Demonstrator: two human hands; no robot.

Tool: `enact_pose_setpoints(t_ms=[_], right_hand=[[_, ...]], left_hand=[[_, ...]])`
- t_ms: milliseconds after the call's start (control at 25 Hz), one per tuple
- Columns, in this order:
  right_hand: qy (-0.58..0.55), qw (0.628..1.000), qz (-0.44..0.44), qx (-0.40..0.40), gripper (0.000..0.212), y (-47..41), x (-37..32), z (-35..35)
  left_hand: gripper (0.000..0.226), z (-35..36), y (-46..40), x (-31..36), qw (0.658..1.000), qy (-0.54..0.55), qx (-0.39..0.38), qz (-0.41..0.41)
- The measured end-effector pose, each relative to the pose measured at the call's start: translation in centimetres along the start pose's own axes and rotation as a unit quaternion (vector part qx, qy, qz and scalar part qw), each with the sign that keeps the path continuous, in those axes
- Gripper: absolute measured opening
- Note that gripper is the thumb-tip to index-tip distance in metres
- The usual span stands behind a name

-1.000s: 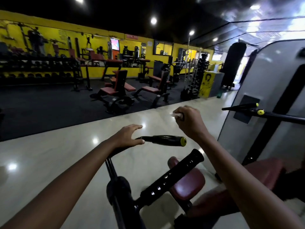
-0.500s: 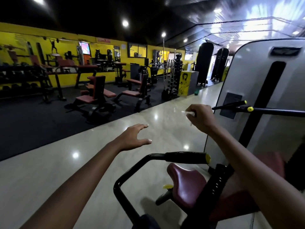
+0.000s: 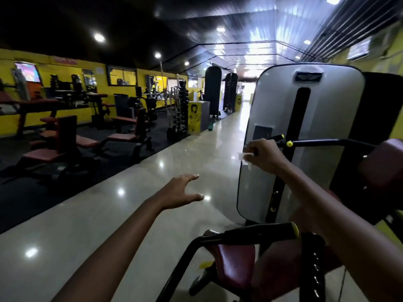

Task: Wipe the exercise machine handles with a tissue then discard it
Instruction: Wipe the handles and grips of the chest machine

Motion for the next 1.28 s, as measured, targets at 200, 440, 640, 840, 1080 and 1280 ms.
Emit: enact_pose_setpoints(t_ms=[200,440,640,840,1080,1280], right_hand=[[0.026,0.998,0.063,0.005,0.004,0.9,-0.7,-0.5],[0.102,0.972,0.195,0.078,0.005,5.4,-1.2,-2.1],[0.145,0.925,0.308,0.171,0.005,10.9,-4.8,-3.6],[0.207,0.870,0.402,0.195,0.004,15.9,-7.8,-5.6],[0.253,0.834,0.451,0.192,0.008,18.5,-9.9,-5.7],[0.272,0.811,0.480,0.196,0.011,18.8,-10.9,-4.3]], left_hand=[[0.074,0.0,-3.5,-1.2,0.996,0.005,-0.046,0.072],[0.073,1.1,-6.9,-0.7,0.971,0.025,-0.130,0.200],[0.077,2.4,-7.1,-0.7,0.935,0.044,-0.198,0.290],[0.074,4.1,-6.4,1.3,0.896,0.072,-0.255,0.357],[0.073,6.1,-5.9,3.2,0.862,0.110,-0.287,0.403],[0.095,6.8,-7.0,4.1,0.836,0.132,-0.322,0.425]])
Point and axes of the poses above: each hand's wrist, its own y-axis away from the middle knuckle, its own z-axis out of the palm, x = y × z, the point moved 3 cm from there along -y, towards the middle knuckle
